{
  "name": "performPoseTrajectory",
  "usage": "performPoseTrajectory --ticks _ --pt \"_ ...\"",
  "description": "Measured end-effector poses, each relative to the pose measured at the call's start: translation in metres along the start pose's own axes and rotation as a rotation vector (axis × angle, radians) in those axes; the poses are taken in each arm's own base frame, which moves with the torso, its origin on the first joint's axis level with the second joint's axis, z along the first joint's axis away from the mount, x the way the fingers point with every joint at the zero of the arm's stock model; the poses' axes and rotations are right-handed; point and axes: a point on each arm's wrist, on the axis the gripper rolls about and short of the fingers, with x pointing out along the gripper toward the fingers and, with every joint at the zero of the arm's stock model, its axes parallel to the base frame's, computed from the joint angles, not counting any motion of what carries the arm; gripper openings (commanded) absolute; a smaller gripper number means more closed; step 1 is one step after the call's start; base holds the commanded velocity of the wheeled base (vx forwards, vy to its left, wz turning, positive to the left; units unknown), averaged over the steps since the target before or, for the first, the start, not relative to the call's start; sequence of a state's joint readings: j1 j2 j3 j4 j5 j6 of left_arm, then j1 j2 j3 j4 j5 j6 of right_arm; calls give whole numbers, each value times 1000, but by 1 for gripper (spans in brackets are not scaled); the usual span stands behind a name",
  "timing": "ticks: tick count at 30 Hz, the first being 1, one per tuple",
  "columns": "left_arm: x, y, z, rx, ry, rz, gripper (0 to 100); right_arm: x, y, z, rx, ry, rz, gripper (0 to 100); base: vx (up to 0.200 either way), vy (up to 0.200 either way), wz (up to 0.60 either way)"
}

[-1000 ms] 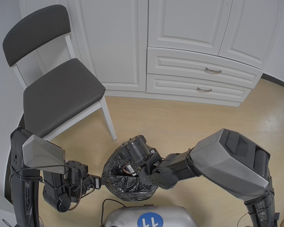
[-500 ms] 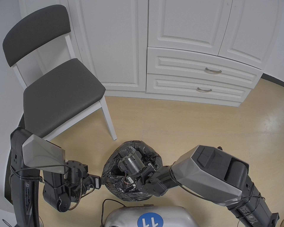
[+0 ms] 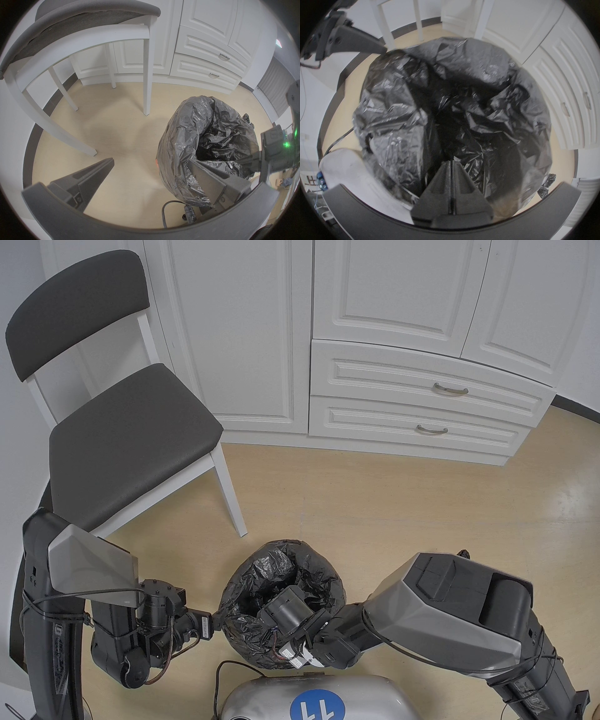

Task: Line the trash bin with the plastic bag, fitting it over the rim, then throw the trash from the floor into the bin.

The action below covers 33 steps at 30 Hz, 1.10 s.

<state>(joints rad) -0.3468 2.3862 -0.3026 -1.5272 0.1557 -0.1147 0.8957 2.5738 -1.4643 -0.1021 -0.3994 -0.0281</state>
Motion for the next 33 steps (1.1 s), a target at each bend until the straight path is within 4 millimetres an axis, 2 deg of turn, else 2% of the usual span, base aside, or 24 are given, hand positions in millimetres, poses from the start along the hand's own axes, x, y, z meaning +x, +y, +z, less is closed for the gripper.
performPoseTrajectory --ticks 6,12,16,27,33 --pt "1 0 0 -1 -3 1 100 -4 -1 8 6 -15 41 0 0 0 0" --pt "1 1 0 -2 -2 1 100 1 -15 39 69 -104 21 0 0 0 0" --pt "1 1 0 -2 -1 1 100 11 -22 51 96 -122 9 0 0 0 0" --pt "2 2 -2 -3 6 5 100 39 -28 50 124 5 67 0 0 0 0" --pt "4 2 -2 -4 7 5 100 55 -37 59 196 -141 76 0 0 0 0"
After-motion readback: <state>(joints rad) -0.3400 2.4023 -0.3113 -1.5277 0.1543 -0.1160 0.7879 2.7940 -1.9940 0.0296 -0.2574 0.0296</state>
